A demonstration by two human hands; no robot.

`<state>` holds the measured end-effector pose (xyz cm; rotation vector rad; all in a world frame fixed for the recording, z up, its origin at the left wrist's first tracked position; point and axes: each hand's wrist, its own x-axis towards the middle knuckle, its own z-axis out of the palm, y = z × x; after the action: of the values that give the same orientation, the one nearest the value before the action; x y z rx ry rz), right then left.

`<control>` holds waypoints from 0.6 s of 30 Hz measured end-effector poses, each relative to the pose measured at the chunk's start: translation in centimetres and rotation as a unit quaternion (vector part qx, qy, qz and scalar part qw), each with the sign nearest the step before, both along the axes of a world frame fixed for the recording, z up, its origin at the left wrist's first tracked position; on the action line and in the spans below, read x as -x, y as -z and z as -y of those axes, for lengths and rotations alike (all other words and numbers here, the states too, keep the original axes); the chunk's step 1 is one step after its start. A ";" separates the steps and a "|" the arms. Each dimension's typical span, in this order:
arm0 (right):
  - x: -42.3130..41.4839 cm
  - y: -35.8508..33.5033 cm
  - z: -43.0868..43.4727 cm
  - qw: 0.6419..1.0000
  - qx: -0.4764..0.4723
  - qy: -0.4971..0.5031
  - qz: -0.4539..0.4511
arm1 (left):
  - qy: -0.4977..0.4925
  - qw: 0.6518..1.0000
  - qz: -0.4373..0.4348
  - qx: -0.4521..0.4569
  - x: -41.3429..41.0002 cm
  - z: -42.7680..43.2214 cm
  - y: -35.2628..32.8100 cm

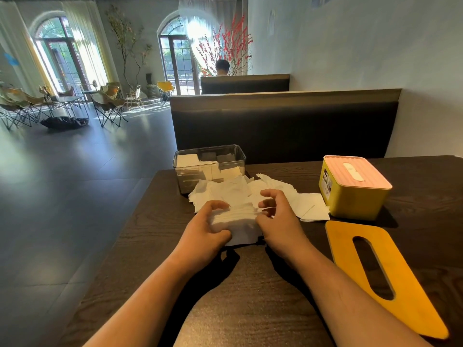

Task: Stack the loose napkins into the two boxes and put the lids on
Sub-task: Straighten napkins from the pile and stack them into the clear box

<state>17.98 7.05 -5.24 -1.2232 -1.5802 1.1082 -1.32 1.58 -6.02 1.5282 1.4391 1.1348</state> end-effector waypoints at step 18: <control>-0.3 0.3 0.1 0.986 -0.113 0.086 0.089 | -0.013 0.999 -0.016 -0.029 0.0 -0.4 0.7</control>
<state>18.25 6.95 -5.49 -1.3039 -1.6481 0.7052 -1.32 2.02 -6.71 1.5786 1.4625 1.1812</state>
